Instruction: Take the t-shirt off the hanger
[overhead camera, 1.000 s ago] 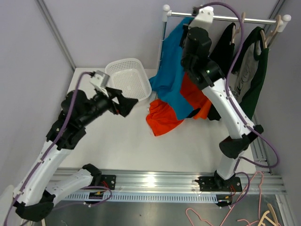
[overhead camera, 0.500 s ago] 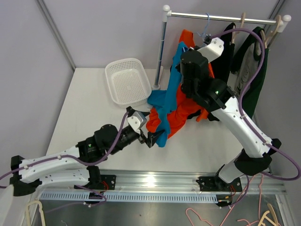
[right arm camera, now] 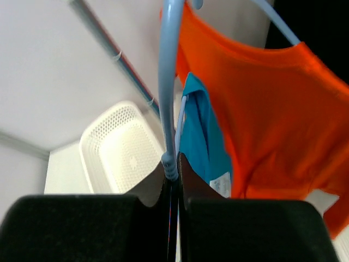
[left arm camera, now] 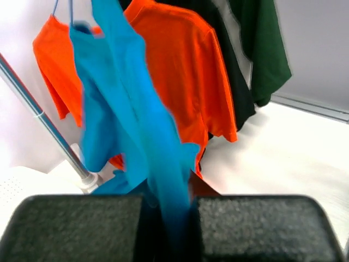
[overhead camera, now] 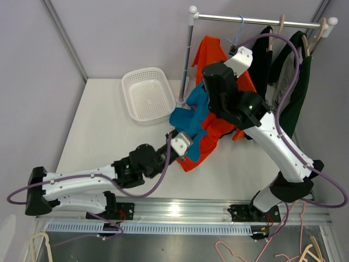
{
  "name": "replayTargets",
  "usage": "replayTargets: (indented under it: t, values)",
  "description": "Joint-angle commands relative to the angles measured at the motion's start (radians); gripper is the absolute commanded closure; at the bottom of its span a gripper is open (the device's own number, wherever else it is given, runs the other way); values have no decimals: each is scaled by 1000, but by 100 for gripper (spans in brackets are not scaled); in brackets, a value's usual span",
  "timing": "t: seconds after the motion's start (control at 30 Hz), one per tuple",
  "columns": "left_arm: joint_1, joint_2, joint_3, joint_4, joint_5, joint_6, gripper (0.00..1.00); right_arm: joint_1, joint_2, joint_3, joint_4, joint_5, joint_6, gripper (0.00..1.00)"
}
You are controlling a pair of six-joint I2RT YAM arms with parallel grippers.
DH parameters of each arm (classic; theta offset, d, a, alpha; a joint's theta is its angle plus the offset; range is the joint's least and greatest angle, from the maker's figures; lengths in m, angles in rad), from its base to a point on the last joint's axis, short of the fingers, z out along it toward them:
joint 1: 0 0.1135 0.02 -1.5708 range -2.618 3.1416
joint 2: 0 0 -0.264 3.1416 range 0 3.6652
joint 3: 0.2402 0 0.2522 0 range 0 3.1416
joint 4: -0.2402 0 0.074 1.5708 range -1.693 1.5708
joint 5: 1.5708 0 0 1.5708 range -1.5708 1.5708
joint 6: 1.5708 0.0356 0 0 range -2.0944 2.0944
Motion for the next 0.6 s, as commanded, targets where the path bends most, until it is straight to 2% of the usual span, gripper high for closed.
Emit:
replayTargets:
  t: [0.0,0.1,0.13,0.2,0.43,0.57]
  values:
    - [-155,-134,-72,121,81,51,100,-63,52,190,-47,-145,88,100]
    - [-256,-183,-92,51,30,74,99,-171,167,339,-206,-270,91,100]
    - [-282,-212,-109,57,9,91,99,-214,198,432,-270,-308,89,100]
    - [-360,-238,-141,86,-48,125,100,-254,253,492,-317,-393,96,100]
    - [-428,-248,-175,92,-77,144,99,-423,251,451,-285,-638,123,100]
    - [-477,-246,-238,110,-76,142,99,-605,267,446,-259,-920,139,100]
